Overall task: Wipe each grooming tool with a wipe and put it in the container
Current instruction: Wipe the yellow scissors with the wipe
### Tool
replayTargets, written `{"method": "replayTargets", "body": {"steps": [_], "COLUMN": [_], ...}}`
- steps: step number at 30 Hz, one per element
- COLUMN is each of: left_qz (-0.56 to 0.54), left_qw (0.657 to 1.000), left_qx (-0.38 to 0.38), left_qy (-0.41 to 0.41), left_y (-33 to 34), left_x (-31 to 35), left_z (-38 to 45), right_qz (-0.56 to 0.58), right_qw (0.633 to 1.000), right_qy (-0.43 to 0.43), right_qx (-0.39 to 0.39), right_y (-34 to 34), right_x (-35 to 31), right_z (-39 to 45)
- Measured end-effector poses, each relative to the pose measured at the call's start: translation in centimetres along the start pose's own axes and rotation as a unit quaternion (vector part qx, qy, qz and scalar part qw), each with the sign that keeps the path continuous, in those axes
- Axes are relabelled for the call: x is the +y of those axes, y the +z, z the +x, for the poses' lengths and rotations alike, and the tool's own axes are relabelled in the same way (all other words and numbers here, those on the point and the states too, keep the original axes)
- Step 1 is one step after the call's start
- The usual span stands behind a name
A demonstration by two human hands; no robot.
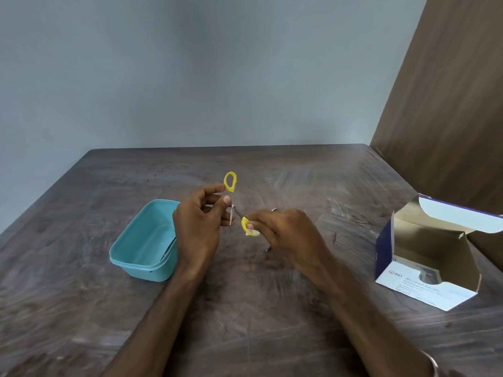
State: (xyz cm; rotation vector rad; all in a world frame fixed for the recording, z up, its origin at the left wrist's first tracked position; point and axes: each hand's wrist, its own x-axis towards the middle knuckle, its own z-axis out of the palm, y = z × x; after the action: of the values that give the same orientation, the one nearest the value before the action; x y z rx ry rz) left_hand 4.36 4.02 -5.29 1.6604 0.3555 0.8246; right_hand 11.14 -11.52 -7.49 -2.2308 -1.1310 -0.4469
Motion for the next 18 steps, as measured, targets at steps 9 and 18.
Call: {"method": "replayTargets", "body": {"steps": [9,18], "left_qz": [-0.007,-0.019], "left_qw": [1.000,1.000], "left_qx": [-0.013,-0.006], "left_qy": [-0.010,0.007], "left_y": [0.6,0.7], "left_x": [-0.2,-0.1], "left_z": [-0.1,-0.5], "right_qz": [0.165,0.292], "right_qw": [0.963,0.941], "right_qy": [0.165,0.164], "right_qx": [0.137,0.045], "right_y": [-0.7,-0.3], "right_x": [1.0,-1.3], "right_z": [0.2,-0.1]}}
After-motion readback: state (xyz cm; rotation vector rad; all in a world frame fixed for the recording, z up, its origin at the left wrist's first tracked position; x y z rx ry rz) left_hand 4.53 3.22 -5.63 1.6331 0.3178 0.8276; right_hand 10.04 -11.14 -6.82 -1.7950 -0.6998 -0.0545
